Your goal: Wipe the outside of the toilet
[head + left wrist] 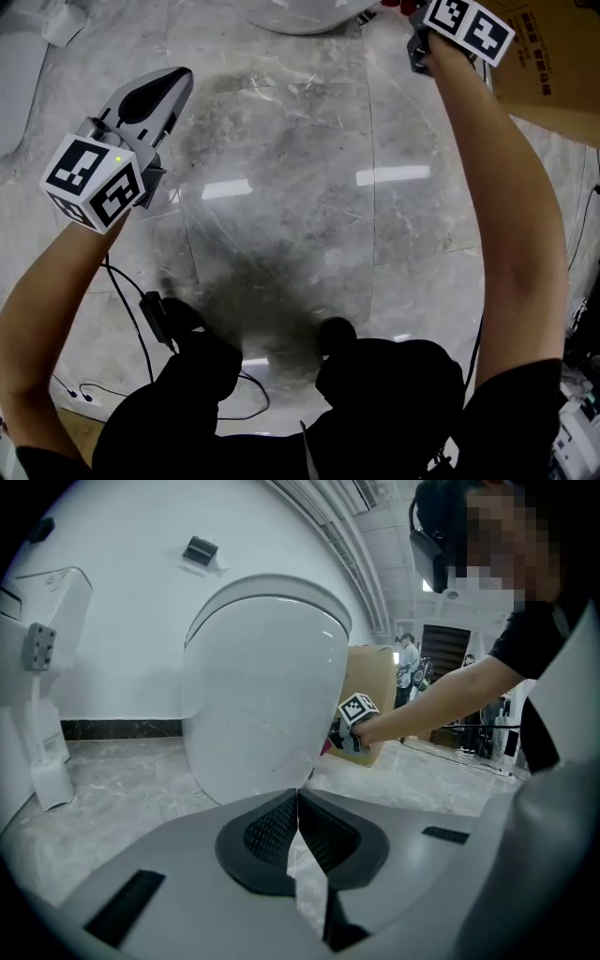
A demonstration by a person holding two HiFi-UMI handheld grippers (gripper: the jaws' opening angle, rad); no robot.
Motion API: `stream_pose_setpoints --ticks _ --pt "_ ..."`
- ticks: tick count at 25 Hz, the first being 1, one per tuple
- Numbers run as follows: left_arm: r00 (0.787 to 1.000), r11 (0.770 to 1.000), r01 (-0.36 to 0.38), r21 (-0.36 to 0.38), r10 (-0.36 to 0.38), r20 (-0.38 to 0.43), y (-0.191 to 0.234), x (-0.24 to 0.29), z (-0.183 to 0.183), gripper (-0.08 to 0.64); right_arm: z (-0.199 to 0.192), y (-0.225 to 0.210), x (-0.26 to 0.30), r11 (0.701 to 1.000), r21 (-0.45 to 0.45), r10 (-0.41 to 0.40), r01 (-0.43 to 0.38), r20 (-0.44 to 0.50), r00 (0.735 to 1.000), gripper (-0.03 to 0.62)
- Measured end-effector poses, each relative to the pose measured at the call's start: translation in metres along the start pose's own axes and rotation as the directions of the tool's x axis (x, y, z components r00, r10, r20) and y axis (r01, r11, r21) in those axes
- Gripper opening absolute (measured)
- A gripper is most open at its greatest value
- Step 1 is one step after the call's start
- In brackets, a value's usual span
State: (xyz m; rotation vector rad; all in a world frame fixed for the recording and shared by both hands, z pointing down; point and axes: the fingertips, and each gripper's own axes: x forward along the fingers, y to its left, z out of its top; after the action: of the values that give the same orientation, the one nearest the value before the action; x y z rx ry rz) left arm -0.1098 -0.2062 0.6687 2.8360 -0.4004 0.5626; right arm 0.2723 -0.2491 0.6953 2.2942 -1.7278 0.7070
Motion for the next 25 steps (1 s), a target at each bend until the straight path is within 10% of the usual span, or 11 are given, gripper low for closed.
stream_pose_setpoints --ticks 6,13,19,25 --pt "0.999 0.998 -0.04 -0.048 0.04 0.012 0.014 -0.027 -0.002 0.015 0.005 -0.008 -0.029 0.997 -0.033 -0.066 0.068 0.064 0.996 0.063" --pt "0.998 0.998 -0.032 -0.051 0.029 -0.054 -0.018 -0.1 0.025 0.015 0.012 0.074 -0.177 0.988 -0.032 0.155 -0.153 0.066 0.986 0.063" --pt "1.0 1.0 -0.005 -0.022 0.005 -0.011 -0.088 -0.173 0.134 0.015 0.069 0.16 -0.339 0.943 -0.045 0.332 -0.33 0.048 0.942 0.063" --pt "0.992 0.998 -0.041 -0.049 0.047 0.121 -0.186 -0.184 0.291 0.015 0.173 0.148 -0.459 0.892 -0.13 0.444 -0.432 0.087 0.892 0.063"
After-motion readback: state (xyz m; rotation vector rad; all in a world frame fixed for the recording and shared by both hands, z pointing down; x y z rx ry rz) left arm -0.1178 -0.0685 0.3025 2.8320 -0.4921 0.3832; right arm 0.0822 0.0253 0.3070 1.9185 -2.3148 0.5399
